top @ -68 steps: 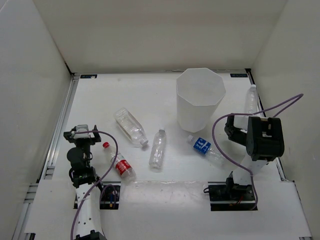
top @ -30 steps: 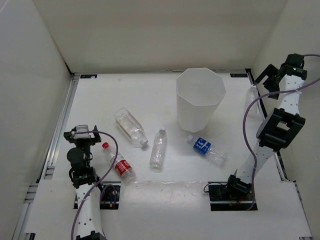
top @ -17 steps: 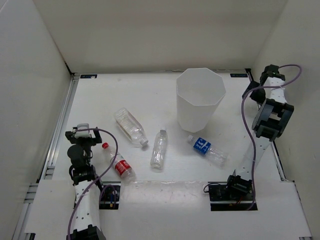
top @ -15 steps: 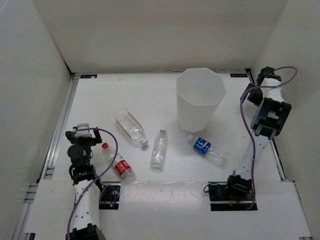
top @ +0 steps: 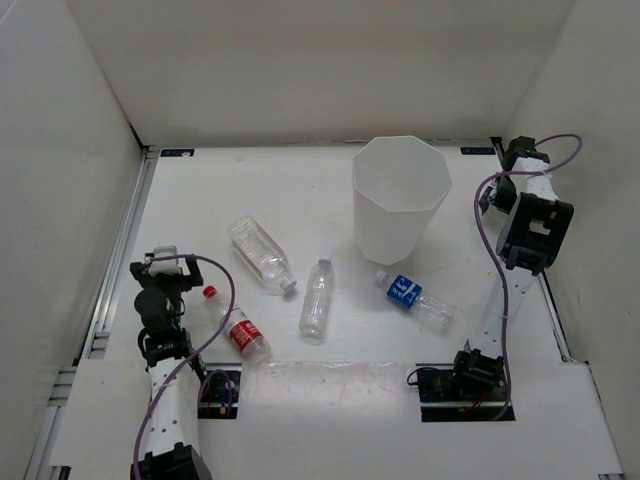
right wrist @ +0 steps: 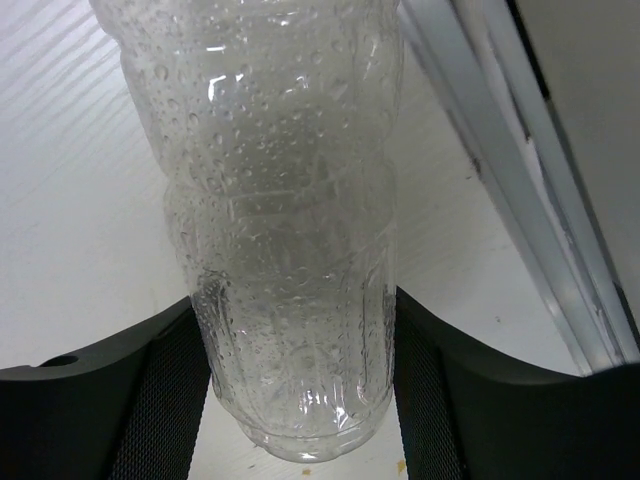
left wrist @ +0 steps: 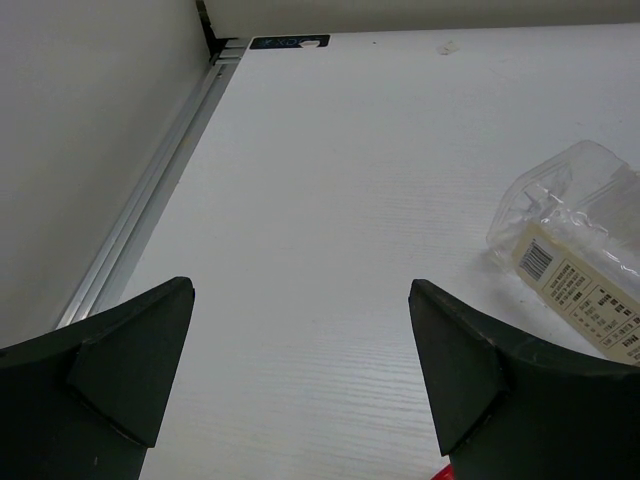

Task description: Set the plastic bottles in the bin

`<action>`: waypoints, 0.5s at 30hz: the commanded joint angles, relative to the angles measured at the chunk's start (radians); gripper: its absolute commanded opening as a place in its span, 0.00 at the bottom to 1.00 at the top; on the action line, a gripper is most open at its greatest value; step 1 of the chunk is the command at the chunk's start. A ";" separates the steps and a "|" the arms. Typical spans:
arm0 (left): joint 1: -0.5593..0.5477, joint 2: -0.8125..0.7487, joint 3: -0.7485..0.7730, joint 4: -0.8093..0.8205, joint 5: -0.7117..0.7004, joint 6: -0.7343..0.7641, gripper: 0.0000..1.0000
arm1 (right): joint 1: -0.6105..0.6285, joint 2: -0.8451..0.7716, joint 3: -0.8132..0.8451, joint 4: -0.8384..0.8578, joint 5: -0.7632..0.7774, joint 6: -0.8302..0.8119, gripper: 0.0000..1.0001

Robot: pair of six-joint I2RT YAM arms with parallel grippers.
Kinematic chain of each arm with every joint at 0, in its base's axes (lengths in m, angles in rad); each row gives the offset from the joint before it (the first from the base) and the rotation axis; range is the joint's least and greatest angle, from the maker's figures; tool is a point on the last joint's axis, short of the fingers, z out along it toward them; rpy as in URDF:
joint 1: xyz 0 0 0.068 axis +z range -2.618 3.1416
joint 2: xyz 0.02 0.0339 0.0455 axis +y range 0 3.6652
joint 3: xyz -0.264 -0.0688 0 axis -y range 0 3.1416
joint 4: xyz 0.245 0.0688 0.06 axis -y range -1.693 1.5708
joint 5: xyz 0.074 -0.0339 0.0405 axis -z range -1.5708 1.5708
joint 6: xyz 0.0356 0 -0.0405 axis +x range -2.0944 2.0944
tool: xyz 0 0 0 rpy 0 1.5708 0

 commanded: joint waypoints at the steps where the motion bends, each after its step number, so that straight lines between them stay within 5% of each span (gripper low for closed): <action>1: 0.007 -0.021 -0.151 0.018 -0.001 -0.002 1.00 | 0.062 -0.176 -0.003 0.012 -0.030 -0.019 0.00; 11: 0.007 -0.134 -0.029 -0.126 0.025 0.068 1.00 | 0.168 -0.618 0.040 0.190 0.016 0.045 0.00; 15: 0.007 -0.047 0.178 -0.319 0.122 0.183 1.00 | 0.299 -0.782 0.014 0.267 0.042 -0.010 0.00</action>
